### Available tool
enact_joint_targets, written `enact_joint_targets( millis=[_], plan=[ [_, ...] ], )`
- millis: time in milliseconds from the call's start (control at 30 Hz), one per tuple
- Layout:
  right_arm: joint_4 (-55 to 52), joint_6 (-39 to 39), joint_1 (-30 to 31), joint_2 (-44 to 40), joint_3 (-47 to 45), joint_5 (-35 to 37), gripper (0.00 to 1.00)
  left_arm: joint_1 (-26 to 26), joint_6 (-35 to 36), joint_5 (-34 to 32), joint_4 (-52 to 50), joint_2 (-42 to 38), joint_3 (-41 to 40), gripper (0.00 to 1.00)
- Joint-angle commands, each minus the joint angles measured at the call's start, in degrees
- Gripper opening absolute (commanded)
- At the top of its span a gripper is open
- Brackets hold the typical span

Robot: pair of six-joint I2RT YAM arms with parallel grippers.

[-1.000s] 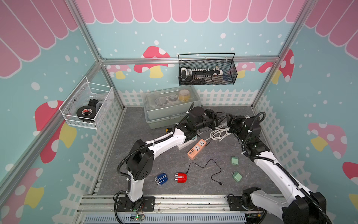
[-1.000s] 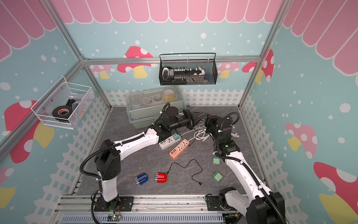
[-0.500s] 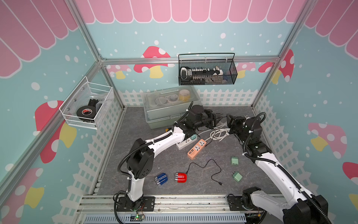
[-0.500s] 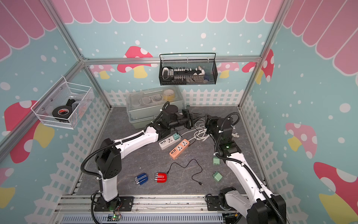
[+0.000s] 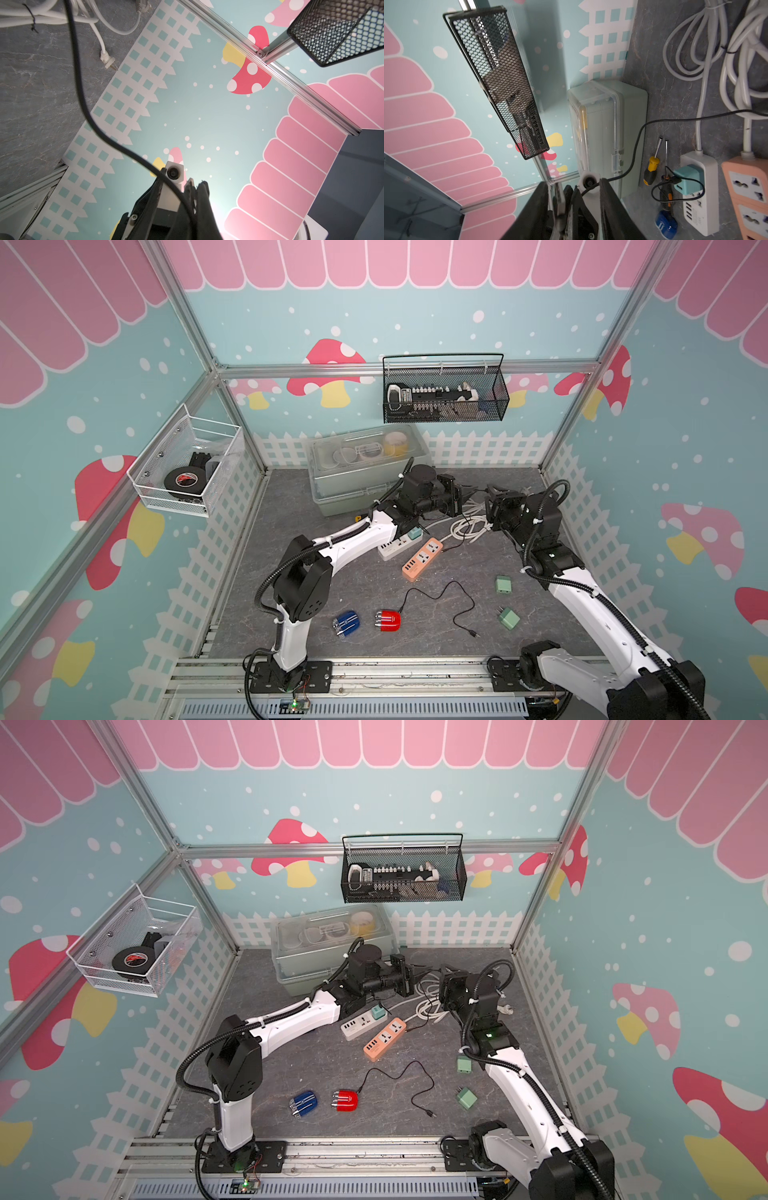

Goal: Charge the electric shaver
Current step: Pick up the charging cable from the center of the board.

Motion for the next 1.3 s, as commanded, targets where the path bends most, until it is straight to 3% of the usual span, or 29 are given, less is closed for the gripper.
enact_joint_targets(
  millis=[0,367,433,633,1200,1233,1267],
  plan=[
    [-2.18,-0.39,-1.23,-1.91,0.53,-1.61,0.55,1.93,0.60,3.28,0.28,-2.85,-1.38,0.00],
    [3.41,4.01,-1.15,1.85,0.85,-7.26,0.56,2.16,-0.04,4.18,1.60,-3.11,-3.89,0.00],
    [4.13,4.43,-1.14,2.05,0.36,-8.01,0.46,2.16,-0.04,4.25,1.43,-2.93,-3.49,0.00],
    [5.21,4.82,-1.13,1.52,-0.75,-6.54,0.30,2.10,-0.21,4.37,1.34,-2.58,-3.53,0.00],
    [5.73,4.14,-1.15,2.53,-0.87,-6.83,0.03,2.15,-0.66,4.79,1.65,-2.00,-2.90,0.00],
    [5.32,3.92,-1.13,2.41,-0.83,-6.67,0.00,2.13,-0.44,4.80,1.78,-2.01,-2.87,0.01],
    [4.95,3.79,-1.15,2.31,-0.68,-6.53,0.00,2.11,-0.24,4.81,2.06,-1.96,-2.77,0.08]
  ],
)
